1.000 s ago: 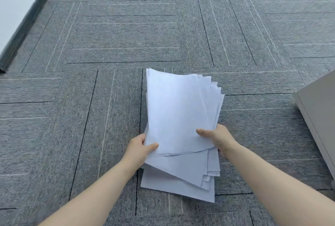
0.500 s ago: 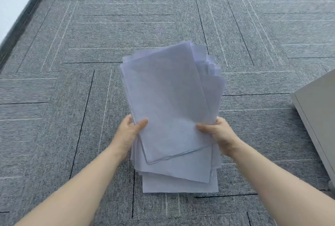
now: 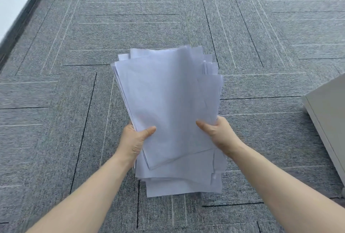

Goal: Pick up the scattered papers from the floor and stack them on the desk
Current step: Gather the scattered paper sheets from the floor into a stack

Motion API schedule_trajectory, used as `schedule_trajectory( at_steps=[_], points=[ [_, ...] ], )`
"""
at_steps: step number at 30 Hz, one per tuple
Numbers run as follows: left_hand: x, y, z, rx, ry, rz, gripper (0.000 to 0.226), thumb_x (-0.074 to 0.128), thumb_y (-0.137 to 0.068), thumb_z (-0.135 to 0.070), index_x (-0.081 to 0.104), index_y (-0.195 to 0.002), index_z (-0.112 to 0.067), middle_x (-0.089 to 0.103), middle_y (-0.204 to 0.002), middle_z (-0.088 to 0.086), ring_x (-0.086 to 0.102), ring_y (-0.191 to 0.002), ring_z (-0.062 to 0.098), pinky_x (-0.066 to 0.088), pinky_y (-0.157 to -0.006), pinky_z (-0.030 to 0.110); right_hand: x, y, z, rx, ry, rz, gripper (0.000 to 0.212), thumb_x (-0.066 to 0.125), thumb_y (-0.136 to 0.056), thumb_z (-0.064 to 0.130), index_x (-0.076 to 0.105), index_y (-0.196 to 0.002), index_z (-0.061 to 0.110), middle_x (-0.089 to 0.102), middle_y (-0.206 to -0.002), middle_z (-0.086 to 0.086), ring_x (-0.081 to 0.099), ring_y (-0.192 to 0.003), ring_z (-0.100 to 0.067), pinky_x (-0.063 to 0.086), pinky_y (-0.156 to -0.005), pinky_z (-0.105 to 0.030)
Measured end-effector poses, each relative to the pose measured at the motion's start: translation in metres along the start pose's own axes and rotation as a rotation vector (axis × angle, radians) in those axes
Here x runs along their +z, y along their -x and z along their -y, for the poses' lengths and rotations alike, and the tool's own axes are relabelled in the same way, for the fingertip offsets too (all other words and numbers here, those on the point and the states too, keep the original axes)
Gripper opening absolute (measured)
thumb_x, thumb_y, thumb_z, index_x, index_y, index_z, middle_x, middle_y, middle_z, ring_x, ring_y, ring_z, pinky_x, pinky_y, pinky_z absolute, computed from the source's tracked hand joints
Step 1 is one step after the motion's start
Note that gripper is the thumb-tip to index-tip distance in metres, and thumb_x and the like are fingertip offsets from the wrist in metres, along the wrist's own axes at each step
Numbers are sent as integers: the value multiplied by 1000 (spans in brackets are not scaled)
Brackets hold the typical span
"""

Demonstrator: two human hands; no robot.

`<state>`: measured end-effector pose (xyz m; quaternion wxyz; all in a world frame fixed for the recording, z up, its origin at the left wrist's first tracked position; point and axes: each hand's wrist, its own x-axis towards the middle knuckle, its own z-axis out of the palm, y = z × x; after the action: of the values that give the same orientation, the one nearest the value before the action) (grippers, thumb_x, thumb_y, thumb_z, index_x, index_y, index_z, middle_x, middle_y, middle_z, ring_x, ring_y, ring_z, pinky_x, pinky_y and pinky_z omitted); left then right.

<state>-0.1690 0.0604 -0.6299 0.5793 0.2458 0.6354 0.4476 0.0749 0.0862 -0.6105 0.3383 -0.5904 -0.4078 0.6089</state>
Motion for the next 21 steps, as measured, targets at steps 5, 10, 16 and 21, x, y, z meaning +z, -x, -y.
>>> schedule_trajectory(
  at_steps=[5, 10, 16, 21],
  points=[
    [11, -2, -11, 27, -21, -56, 37, 83, -68, -10, 70, -102, -9, 76, -98, 11, 72, -95, 31, 52, -93, 54, 1, -4, 14, -59, -19, -72, 10, 64, -90, 3, 73, -92, 7, 76, -77, 6, 72, -75, -9, 57, -67, -24],
    [28, 7, -39, 29, 19, -69, 39, 82, -70, -13, 69, -107, -8, 76, -100, 11, 71, -96, 31, 53, -92, 54, -3, 2, 41, -81, -15, -143, 14, 67, -87, 3, 74, -80, 14, 77, -78, 4, 73, -79, -18, 59, -78, -38],
    [51, 41, -94, 15, 45, -55, 31, 77, -75, -4, 69, -104, -11, 75, -101, 11, 71, -97, 32, 54, -91, 52, -20, 39, 91, -100, -85, -199, 18, 67, -86, -2, 73, -76, 11, 76, -74, 4, 72, -73, -14, 58, -72, -34],
    [70, 81, -157, 9, 43, -39, 30, 77, -75, -2, 69, -104, -9, 77, -97, 9, 72, -95, 30, 55, -90, 50, -29, 76, 150, -87, -153, -260, 13, 67, -86, -3, 72, -79, 7, 76, -72, 3, 72, -71, -15, 60, -69, -32]
  ],
)
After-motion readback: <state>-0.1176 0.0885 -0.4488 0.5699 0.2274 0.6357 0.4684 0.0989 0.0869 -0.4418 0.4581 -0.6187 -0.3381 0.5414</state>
